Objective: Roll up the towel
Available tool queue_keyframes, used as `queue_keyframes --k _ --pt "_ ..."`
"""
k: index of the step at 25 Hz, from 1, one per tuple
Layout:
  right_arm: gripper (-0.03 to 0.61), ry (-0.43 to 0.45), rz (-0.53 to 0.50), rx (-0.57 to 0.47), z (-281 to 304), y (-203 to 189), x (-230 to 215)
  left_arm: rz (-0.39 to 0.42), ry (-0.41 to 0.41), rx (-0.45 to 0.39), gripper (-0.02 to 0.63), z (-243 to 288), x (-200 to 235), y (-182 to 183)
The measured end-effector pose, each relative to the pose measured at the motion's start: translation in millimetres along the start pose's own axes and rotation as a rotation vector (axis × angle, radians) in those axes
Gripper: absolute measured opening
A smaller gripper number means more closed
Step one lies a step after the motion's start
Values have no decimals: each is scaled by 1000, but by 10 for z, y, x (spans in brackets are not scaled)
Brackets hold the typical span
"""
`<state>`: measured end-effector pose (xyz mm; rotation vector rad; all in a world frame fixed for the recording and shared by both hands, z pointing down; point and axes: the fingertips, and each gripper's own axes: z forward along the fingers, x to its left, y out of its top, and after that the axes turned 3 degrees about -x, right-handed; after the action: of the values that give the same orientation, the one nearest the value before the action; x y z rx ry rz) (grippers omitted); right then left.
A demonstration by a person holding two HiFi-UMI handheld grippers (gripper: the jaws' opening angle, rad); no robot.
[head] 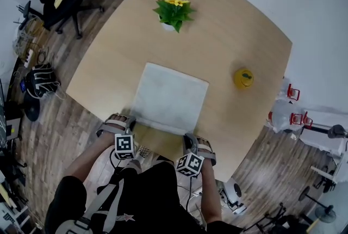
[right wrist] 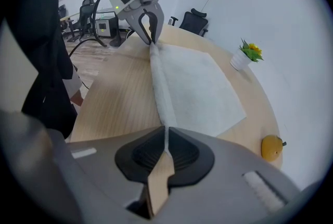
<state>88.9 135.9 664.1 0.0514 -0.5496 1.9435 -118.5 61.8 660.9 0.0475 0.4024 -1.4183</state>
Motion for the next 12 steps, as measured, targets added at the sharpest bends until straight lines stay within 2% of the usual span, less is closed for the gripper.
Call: queue_keyframes --k 12 --pt "27 54 35 31 -230 -83 742 30 -55 -23 32 -231 -680 -69"
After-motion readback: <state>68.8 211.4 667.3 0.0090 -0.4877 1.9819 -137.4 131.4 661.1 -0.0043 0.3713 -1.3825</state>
